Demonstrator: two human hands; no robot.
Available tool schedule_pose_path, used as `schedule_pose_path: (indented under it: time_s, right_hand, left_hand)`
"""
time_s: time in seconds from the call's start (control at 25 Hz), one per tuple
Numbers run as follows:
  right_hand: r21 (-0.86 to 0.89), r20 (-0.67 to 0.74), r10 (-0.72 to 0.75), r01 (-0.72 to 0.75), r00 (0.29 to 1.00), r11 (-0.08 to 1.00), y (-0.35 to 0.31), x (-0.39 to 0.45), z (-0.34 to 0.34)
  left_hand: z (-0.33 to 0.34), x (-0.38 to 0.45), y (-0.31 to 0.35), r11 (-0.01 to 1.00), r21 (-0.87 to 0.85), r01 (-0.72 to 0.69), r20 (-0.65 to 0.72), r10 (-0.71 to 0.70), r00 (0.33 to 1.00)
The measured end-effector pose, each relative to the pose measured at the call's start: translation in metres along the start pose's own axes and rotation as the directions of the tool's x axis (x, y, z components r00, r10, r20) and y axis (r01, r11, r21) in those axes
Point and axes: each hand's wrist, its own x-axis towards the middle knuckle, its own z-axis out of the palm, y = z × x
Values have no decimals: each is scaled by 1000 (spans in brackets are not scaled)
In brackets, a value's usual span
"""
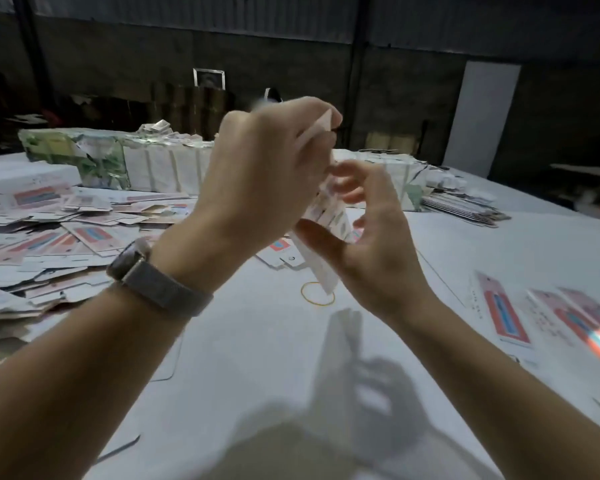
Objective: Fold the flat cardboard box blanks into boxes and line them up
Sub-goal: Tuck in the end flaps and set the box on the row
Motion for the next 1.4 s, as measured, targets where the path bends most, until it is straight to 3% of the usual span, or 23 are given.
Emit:
schedule_pose_path:
  time_s: [0.08, 0.16, 0.24, 0.32, 0.4, 0.48, 0.52, 0.6, 0.68, 0.8, 0.96, 1.08, 1.2, 1.28, 1.4]
  right_hand:
    - [-109, -83, -99, 89, 992, 990, 3, -1, 3]
    - [-192, -156, -212, 181, 965, 965, 9, -1, 4]
    - [-143, -123, -233, 215, 965, 966, 11, -2, 5]
    - [-135, -65, -201, 191, 977, 972, 10, -3, 8]
    - [-162, -52, -119, 109, 992, 981, 6, 2, 8]
    - [6, -56, 54, -54, 997, 999, 0, 15, 6]
    - [195, -5, 151, -147, 989, 970, -2, 22, 5]
    - [505, 151, 290, -326, 945, 799, -1, 30, 7]
    - [567, 192, 349, -394, 917, 723, 4, 26, 11]
    - [484, 116, 396, -400, 911, 778, 13, 18, 9]
    - [408, -34, 352, -308, 935, 859, 20, 16, 3]
    - [120, -104, 180, -168, 978, 978, 19, 14, 6]
    - [-77, -91, 111, -118, 990, 990, 17, 15, 7]
    - [-109, -107, 82, -94, 991, 990, 17, 14, 7]
    - [-94, -105, 142, -152, 984, 984, 17, 16, 3]
  left_hand:
    - [7, 0, 11, 951, -246, 188, 70, -176, 982]
    - [12, -3, 13, 806, -434, 403, 228, -335, 914]
    - [14, -5, 11, 656, -515, 552, 358, -420, 834]
    - [14, -4, 5, 549, -555, 625, 431, -453, 781]
    - [12, -5, -5, 401, -676, 618, 481, -395, 783]
    - [11, -9, -16, 277, -759, 590, 509, -312, 802]
    - [13, -14, -22, 280, -749, 600, 528, -294, 796]
    - [24, -26, -30, 352, -675, 649, 577, -297, 761]
    - [34, -35, -32, 437, -648, 625, 527, -335, 781]
    - [41, -44, -40, 572, -595, 565, 372, -426, 824]
    - [45, -49, -43, 428, -688, 586, 431, -410, 804]
    - [48, -52, -34, 272, -752, 600, 501, -357, 789]
    - [47, -56, -28, 142, -723, 676, 624, -283, 728]
    - [45, -59, -26, 122, -671, 731, 687, -271, 675]
    - [44, -63, -27, 211, -630, 748, 696, -274, 664]
